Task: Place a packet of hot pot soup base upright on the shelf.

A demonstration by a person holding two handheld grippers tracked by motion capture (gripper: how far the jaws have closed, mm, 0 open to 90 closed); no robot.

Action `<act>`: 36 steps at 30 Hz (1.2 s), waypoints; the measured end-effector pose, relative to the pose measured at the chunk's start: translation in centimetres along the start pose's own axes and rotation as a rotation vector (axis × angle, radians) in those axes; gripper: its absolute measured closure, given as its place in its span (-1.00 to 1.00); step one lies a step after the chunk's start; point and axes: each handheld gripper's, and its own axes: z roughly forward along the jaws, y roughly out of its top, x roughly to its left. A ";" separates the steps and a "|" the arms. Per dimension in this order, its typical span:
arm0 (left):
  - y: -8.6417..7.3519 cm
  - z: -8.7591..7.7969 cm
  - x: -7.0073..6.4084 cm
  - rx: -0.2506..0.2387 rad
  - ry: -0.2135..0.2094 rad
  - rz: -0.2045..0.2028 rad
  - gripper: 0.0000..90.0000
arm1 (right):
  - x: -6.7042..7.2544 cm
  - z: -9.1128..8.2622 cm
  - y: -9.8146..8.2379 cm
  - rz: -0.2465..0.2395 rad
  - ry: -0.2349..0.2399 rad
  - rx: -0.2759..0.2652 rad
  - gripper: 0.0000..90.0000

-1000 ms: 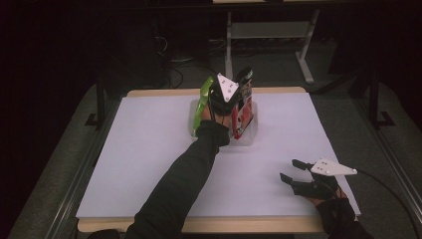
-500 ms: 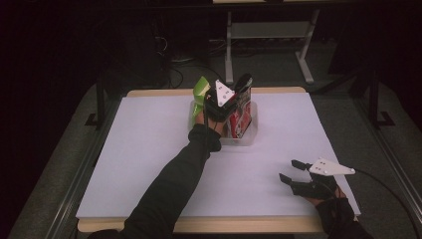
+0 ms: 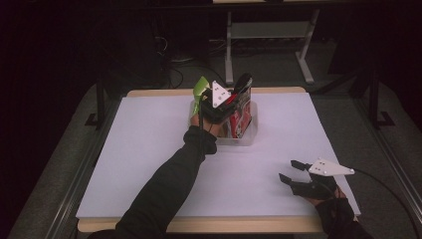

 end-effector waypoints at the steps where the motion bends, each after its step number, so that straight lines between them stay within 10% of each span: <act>1: 0.0 0.0 0.0 0.001 -0.003 -0.001 0.48 | 0.0 0.0 0.0 0.000 0.000 -0.001 -0.27; 36: -0.7 -3.1 0.8 0.018 -0.067 0.082 0.40 | 0.0 -0.1 0.1 -0.003 0.004 -0.005 -0.15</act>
